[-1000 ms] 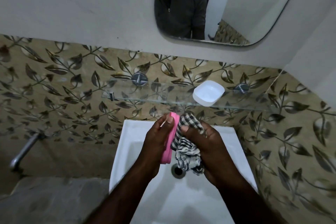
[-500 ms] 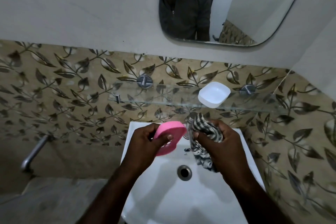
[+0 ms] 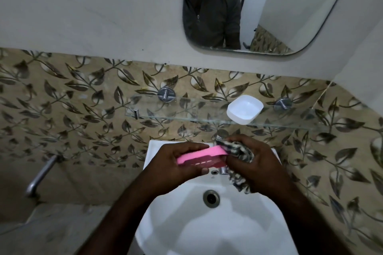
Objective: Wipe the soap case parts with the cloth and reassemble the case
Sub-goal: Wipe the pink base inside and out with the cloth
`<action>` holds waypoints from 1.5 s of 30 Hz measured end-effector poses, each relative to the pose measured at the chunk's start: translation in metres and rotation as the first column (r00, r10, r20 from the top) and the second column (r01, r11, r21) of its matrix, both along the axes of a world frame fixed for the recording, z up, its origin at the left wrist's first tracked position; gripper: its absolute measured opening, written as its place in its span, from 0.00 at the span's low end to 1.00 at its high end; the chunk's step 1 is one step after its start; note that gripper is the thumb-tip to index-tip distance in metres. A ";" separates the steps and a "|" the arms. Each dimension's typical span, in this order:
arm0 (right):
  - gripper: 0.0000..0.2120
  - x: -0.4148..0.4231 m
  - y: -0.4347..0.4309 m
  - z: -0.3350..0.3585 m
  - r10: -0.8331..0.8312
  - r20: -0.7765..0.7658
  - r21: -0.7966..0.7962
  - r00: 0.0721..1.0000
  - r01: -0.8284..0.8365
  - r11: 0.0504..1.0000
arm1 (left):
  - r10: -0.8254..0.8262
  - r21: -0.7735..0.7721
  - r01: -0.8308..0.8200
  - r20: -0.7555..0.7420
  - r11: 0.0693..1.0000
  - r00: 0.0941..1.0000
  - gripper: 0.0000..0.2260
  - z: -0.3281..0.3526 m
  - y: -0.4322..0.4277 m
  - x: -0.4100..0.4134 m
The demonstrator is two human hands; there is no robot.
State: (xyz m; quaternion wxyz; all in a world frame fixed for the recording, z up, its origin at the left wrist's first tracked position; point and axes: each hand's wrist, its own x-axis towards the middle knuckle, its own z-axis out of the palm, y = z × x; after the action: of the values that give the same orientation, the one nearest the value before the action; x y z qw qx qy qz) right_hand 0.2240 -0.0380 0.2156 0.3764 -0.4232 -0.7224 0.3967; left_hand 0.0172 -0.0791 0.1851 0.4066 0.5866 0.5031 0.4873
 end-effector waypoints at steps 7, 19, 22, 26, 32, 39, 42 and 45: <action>0.17 0.002 0.003 -0.008 -0.137 -0.022 -0.092 0.990 0.134 0.987 | 0.093 0.014 -0.092 -0.163 0.996 0.982 0.04 -0.015 0.001 0.008; 0.25 -0.021 -0.019 -0.028 -0.380 0.456 0.487 0.804 0.132 0.863 | 0.306 0.186 -0.251 -0.401 0.950 0.864 0.03 -0.021 0.003 0.017; 0.23 -0.026 -0.017 -0.028 -0.378 0.431 0.461 0.819 0.160 0.873 | 0.364 0.232 -0.286 -0.462 0.930 0.809 0.02 -0.020 0.001 0.020; 0.22 -0.048 -0.046 -0.027 -0.239 0.396 0.488 0.887 0.017 0.873 | 0.389 0.299 -0.274 -0.460 0.914 0.798 0.06 -0.021 0.000 0.020; 0.19 -0.040 -0.026 -0.026 -0.336 0.410 0.446 0.848 0.134 0.885 | 0.421 0.335 -0.282 -0.485 0.899 0.766 0.05 -0.025 -0.005 0.020; 0.19 -0.038 -0.031 -0.020 -0.322 0.361 0.457 0.875 0.135 0.879 | 0.448 0.398 -0.275 -0.453 0.875 0.771 0.04 -0.016 -0.008 0.019; 0.17 -0.034 -0.024 -0.014 -0.341 0.287 0.299 0.895 0.254 0.920 | 0.481 0.407 -0.306 -0.453 0.861 0.751 0.03 -0.015 -0.010 0.024; 0.16 -0.038 -0.029 -0.014 -0.371 0.257 0.268 0.892 0.303 0.914 | 0.489 0.418 -0.306 -0.456 0.855 0.743 0.03 -0.015 -0.012 0.026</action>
State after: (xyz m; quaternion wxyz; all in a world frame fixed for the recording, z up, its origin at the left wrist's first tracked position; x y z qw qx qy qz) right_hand 0.1858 -0.0667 0.2018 0.3694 -0.5538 -0.7260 0.1726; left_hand 0.0427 -0.0909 0.1696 0.0309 0.6352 0.6275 0.4492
